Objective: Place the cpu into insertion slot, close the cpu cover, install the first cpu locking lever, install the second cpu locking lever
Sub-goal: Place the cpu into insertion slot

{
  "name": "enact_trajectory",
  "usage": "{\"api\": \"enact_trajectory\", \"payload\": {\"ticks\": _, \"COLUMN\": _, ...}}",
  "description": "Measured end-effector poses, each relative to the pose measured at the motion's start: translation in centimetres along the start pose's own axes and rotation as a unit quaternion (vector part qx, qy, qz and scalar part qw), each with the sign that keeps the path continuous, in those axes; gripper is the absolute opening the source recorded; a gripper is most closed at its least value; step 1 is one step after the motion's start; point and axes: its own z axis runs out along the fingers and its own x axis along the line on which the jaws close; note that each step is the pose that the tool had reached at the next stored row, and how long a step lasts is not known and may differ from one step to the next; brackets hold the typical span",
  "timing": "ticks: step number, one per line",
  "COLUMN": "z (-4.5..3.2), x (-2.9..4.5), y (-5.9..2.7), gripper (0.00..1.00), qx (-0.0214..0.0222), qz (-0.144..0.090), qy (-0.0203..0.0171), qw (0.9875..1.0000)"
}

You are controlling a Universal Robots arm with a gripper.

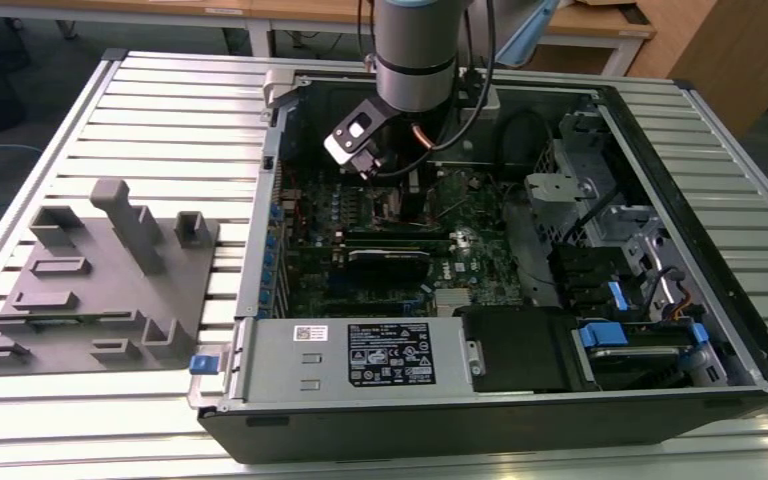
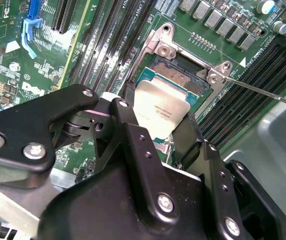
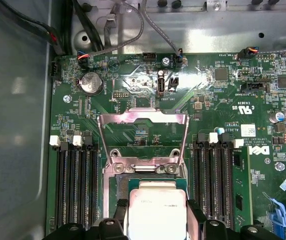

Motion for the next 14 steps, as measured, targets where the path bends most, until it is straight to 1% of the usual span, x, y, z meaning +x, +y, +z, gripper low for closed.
{"api": "enact_trajectory", "payload": {"ticks": 8, "z": 0.19, "x": 0.0, "y": -0.02, "gripper": 0.54, "qx": 0.0, "qz": 0.001, "qy": -0.0001, "qw": 1.0}}
{"api": "enact_trajectory", "payload": {"ticks": 14, "z": 0.19, "x": 0.13, "y": -0.03, "gripper": 0.54, "qx": 0.0, "qz": 0.001, "qy": -0.0001, "qw": 1.0}}
